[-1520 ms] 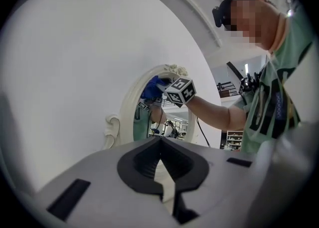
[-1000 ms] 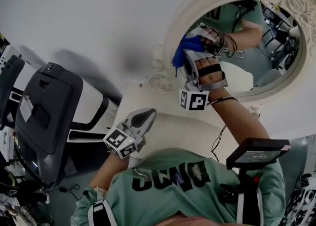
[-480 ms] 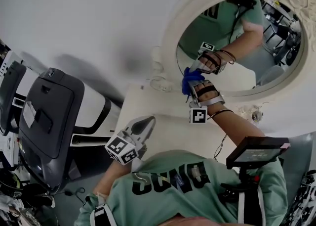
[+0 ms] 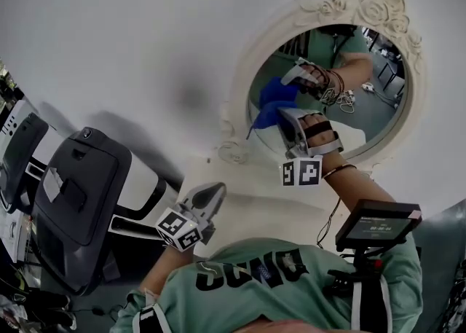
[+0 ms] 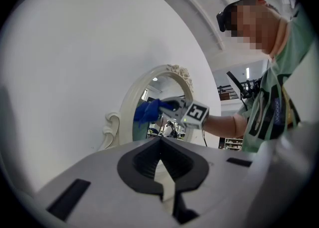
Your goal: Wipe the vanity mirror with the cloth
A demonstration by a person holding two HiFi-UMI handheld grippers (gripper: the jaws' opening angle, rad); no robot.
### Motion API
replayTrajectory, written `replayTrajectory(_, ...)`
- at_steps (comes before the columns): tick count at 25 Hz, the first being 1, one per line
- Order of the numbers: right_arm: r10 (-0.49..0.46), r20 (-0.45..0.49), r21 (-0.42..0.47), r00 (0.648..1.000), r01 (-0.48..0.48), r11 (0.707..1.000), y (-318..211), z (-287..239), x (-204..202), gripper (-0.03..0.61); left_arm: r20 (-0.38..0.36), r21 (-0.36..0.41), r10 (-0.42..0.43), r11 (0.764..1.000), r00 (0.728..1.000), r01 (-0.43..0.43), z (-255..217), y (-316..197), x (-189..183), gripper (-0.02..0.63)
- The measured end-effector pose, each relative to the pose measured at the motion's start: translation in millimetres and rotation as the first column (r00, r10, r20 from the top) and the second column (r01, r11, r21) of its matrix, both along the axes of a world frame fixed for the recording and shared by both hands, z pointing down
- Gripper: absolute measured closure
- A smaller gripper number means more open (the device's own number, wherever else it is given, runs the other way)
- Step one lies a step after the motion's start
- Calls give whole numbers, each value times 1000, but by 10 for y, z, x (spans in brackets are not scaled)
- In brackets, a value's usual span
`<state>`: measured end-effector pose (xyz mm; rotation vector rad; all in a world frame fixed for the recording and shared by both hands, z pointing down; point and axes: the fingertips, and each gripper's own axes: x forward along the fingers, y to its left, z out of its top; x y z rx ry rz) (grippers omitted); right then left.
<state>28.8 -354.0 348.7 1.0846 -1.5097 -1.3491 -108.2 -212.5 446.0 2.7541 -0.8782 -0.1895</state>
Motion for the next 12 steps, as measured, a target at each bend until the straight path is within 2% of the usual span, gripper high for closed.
replayTrajectory(3, 23, 54, 157, 998, -31, 987, -3, -928, 101, 523, -5, 19, 4, 1000, 1000, -4, -59, 4, 17, 604)
replayTrajectory(6, 48, 59, 272, 997, -63, 960, -72, -1513, 123, 523, -3, 34, -1, 999, 1000, 1, -55, -40, -20, 604)
replayTrajectory(8, 78, 55, 310, 995, -91, 946, -156, -1751, 125, 523, -3, 38, -8, 999, 1000, 8, -54, -59, -60, 604)
replayTrajectory(12, 145, 7, 317, 989, -140, 938, -248, -1917, 203, 520, -17, 37, -20, 999, 1000, 21, -131, 8, -88, 604)
